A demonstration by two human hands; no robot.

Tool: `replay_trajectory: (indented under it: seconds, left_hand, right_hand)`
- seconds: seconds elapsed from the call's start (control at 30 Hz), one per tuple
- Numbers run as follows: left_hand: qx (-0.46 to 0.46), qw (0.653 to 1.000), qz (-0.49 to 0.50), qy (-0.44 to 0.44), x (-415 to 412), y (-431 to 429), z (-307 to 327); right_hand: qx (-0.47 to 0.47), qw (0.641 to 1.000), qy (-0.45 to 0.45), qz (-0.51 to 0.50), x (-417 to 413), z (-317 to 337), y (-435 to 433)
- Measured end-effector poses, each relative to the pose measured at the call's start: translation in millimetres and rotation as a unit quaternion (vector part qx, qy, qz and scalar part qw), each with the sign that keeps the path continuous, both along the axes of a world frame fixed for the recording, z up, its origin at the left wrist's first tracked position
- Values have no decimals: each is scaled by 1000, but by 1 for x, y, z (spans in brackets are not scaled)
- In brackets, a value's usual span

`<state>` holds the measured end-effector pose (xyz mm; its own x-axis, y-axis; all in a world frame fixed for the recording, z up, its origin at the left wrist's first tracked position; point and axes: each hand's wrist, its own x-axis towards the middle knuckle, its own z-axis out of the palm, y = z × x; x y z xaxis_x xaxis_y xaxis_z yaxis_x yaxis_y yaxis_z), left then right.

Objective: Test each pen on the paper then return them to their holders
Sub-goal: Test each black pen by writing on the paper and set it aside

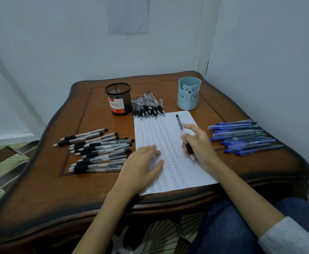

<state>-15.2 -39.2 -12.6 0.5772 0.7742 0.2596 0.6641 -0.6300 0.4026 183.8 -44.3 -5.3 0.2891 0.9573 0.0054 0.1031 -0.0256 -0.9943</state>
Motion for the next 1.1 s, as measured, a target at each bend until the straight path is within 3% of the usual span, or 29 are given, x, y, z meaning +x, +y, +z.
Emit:
replay_trajectory:
  seconds: [0.17, 0.4, 0.83, 1.1]
  left_hand:
    - [5, 1000, 8, 1, 1, 11, 6]
    - [12, 997, 28, 71, 14, 57, 9]
    - [-2, 997, 35, 62, 16, 72, -4]
    - [11, 998, 25, 48, 15, 73, -6]
  right_hand:
    - [-13, 999, 11, 34, 6, 9, 10]
    - [21, 993, -119, 0, 17, 28, 69]
    - [17, 969, -245, -42, 4, 30, 192]
    - [45, 954, -296, -19, -5, 19, 214]
